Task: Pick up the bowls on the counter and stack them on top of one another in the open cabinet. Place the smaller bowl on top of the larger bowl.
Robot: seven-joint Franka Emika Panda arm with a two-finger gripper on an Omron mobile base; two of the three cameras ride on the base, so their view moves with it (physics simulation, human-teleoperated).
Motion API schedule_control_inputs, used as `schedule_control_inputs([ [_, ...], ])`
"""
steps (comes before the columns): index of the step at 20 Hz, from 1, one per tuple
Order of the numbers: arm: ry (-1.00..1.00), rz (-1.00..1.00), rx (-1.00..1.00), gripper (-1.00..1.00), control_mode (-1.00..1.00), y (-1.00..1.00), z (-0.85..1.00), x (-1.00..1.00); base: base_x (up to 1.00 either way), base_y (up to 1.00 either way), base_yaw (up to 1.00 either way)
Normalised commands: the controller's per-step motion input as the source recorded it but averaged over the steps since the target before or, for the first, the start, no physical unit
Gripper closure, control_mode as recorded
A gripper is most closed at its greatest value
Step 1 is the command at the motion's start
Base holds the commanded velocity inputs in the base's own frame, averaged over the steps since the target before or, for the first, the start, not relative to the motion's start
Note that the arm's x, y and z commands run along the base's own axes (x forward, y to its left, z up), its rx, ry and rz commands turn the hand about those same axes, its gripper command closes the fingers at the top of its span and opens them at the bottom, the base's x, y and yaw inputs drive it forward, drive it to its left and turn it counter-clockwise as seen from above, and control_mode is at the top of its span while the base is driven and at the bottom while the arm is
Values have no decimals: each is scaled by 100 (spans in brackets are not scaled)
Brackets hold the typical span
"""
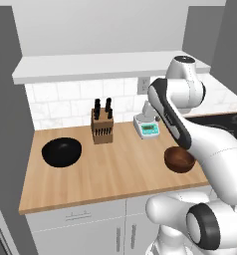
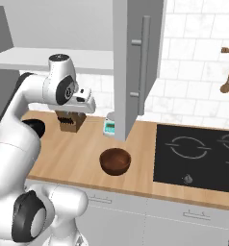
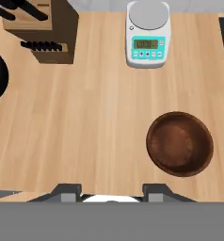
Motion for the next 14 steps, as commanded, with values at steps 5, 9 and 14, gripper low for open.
schedule_control_inputs([
  [5, 7, -3, 8, -100, -100, -29, -33, -20, 0, 0, 0],
  [9, 7, -9, 11, -100, -100, -72, -86, -26, 0, 0, 0],
  [14, 5, 0, -8, -100, -100, -33, -100, 0, 0, 0, 0],
])
